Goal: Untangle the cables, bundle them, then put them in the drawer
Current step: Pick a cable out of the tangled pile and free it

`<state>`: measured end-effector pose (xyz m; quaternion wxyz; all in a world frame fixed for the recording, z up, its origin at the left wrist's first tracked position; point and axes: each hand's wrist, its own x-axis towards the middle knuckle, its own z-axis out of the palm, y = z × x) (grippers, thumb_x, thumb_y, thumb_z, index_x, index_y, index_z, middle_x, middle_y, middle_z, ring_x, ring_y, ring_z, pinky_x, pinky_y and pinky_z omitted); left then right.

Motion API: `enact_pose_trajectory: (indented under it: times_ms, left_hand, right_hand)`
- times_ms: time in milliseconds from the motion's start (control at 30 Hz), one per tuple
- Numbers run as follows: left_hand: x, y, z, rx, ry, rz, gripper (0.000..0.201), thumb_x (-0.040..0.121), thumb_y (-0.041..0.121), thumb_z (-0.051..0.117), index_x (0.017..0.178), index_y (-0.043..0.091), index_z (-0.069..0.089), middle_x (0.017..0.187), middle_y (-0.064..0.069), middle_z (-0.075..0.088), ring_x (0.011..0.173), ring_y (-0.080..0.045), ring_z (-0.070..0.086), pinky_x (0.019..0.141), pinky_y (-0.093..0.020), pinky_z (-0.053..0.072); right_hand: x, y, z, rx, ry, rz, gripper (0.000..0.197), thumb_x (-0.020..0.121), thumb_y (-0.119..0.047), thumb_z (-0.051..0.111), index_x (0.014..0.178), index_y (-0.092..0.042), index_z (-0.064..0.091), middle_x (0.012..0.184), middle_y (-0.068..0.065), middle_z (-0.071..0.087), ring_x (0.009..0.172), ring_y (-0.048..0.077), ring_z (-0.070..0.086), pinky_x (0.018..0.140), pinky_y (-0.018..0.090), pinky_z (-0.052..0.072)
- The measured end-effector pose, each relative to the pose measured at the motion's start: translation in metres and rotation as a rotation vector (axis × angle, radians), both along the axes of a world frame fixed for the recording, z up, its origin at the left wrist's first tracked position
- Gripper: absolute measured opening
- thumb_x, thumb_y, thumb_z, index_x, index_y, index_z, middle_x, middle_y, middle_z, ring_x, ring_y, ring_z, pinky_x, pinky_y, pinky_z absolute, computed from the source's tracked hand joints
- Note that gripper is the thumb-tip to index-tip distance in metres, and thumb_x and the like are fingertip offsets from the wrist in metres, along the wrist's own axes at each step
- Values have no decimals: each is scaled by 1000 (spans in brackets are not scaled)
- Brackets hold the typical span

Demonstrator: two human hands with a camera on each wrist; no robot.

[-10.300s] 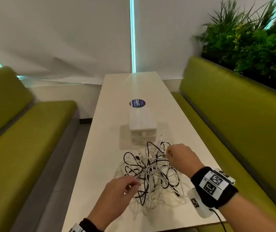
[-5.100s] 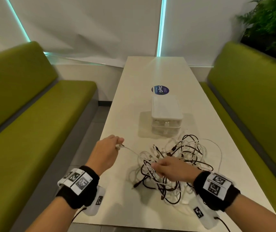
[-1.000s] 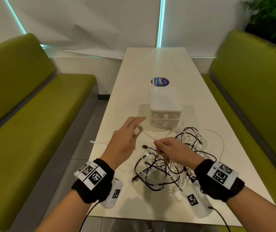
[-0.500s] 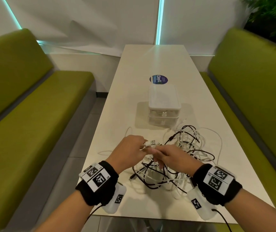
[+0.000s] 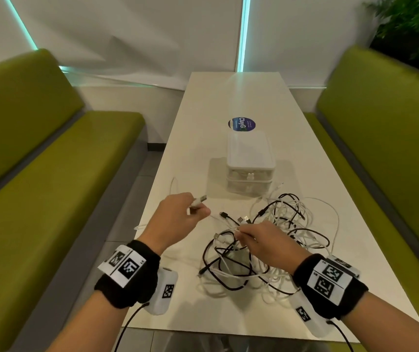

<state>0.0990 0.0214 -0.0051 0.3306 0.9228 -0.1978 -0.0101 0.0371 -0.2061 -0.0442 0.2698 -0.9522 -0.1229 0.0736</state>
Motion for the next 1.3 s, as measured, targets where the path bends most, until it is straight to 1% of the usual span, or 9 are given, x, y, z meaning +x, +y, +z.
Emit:
enact_pose_trajectory:
  times_ms: [133,200,367,600,700,833,1000,1133,1300]
  left_hand:
    - [-6,-15,-11,184,-42,-106,18,94,33,57,101,24,71,102,9,70,96,-15,64,84,-38,50]
    - [-14,-27,-11,252,-63,-184,24,94,41,55,104,26,71,102,9,69,95,-16,63,82,-38,50]
    - [-20,-40,-20,367,-59,-244,34,92,52,53,95,22,70,86,5,63,83,-19,61,71,-40,50]
    - [-15,-28,-4,185,-68,-220,25,91,37,61,71,26,54,74,9,56,73,-13,50,65,-31,36]
    - [-10,-19,7,16,-26,-132,16,92,30,61,77,24,65,79,11,63,76,-11,56,69,-31,42]
    - [0,-3,15,-127,-52,-2,17,94,30,59,79,28,66,80,11,67,80,-9,61,72,-32,47]
    - [-11,-17,4,9,-130,-89,22,96,34,57,111,27,71,106,12,69,95,-8,62,82,-24,48]
    - [-27,-38,-9,-22,-309,-251,47,94,23,51,140,31,49,146,15,47,113,-12,63,88,-32,55]
    - [-25,-55,-20,230,-154,-373,49,93,17,44,137,36,50,136,14,54,116,-18,58,88,-38,50]
  right_hand:
    - [-1,4,-2,-52,24,13,27,100,-23,46,81,-11,60,78,-8,66,74,11,61,71,32,48]
    - [-1,5,-1,-68,33,24,21,98,-15,46,84,-9,60,75,-14,62,72,5,58,68,29,43]
    - [-2,2,-2,-65,35,40,21,98,-22,44,96,-18,65,79,-2,65,72,18,59,70,38,51]
    - [1,-1,-2,44,-4,12,31,100,-34,48,77,-14,57,76,0,70,74,16,67,72,39,53]
    - [1,-2,1,32,-22,-12,34,100,-40,43,86,-15,61,78,-3,70,75,14,65,73,39,52]
    - [-5,-8,-1,57,-12,-62,37,103,-40,40,76,-21,56,68,-7,63,65,7,60,68,31,49]
    - [-5,-1,1,-20,52,-56,36,104,-38,35,87,-18,60,80,1,68,72,16,63,73,34,52]
    - [-2,-2,-4,-62,42,-15,38,103,-38,37,94,-12,63,84,4,70,74,22,64,75,38,52]
    - [-4,1,1,-102,39,19,40,104,-36,36,94,-12,65,83,7,68,74,24,62,74,39,50]
